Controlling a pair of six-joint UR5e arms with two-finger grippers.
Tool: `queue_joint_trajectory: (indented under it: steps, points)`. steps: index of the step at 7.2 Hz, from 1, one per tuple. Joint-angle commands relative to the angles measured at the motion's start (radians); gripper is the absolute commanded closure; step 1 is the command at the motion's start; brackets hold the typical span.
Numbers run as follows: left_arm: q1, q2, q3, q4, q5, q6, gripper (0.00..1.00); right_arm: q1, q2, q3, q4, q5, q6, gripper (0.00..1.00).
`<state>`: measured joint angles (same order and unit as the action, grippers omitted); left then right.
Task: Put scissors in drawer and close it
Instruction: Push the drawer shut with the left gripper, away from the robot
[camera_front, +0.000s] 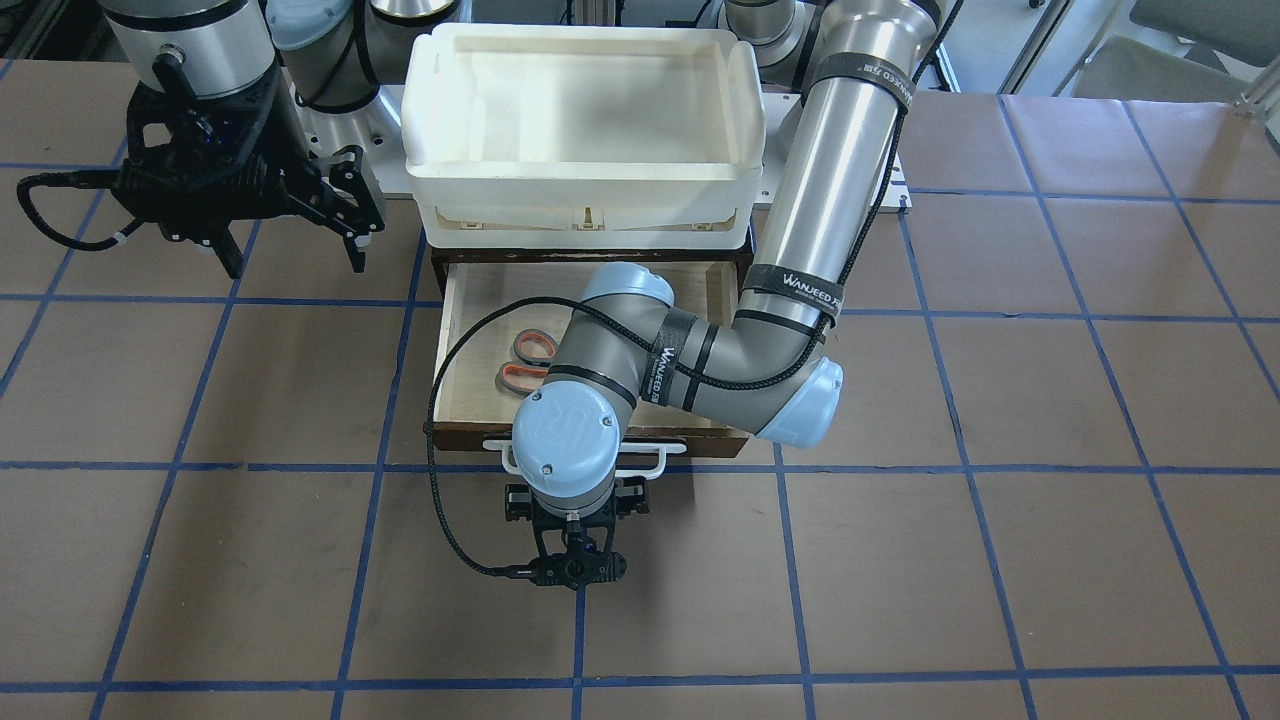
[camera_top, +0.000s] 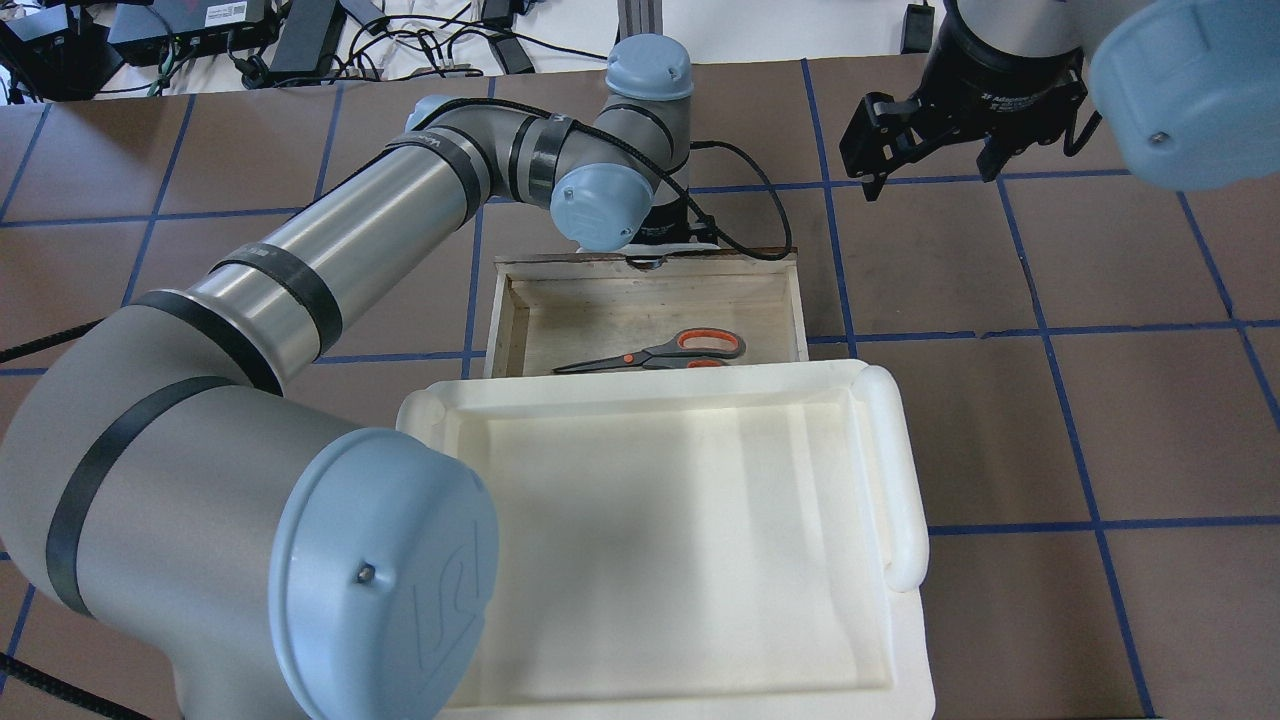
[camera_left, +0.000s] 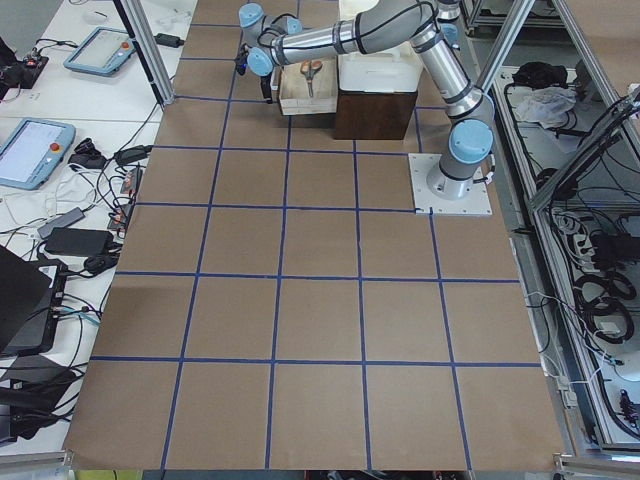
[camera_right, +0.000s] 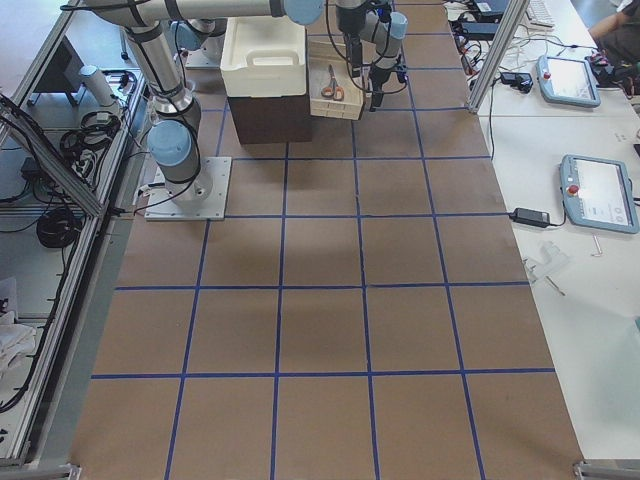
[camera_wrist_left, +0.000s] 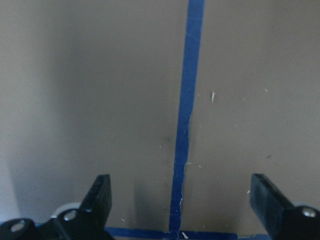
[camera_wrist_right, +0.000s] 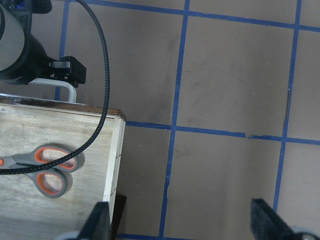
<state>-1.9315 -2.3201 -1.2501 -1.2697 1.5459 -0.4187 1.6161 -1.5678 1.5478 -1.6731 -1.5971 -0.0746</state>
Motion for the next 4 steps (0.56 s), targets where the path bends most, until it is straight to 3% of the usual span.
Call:
queue_joint_trajectory:
  steps: [1,4]
  points:
    - [-0.009,0.028,-0.003,-0.04,-0.001,-0.002,0.0,-0.001,0.0,0.0,0.003,0.0,0.001,0.0]
    - [-0.029,0.091,-0.026,-0.101,0.0,-0.002,0.0,0.001,0.002,0.0,0.004,0.0,0.003,0.0]
